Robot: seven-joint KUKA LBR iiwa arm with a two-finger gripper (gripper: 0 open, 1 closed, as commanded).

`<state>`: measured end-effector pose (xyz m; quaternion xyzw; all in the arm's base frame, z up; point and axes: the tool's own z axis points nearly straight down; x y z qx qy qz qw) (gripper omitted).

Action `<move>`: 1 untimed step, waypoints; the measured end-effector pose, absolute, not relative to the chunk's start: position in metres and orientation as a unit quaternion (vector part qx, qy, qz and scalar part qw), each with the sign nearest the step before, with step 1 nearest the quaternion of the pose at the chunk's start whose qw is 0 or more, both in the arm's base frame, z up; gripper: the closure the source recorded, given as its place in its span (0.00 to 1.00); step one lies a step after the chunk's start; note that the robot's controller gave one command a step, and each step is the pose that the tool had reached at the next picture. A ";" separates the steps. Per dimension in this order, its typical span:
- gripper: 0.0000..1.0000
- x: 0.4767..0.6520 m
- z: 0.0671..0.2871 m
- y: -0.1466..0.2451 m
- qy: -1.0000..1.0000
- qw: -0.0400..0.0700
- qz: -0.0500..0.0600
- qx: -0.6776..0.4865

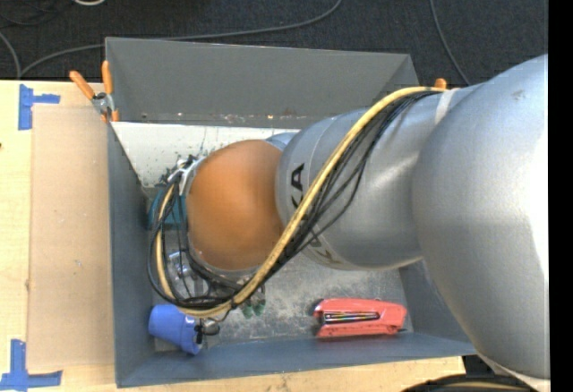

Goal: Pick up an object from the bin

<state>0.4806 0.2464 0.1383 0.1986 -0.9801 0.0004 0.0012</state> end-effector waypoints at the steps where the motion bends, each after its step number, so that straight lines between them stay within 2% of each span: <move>1: 0.00 0.475 0.101 0.239 -0.966 -0.002 0.001 0.258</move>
Offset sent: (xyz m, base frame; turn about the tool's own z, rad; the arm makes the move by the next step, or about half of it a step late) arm -0.0091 -0.0080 -0.0683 -0.0681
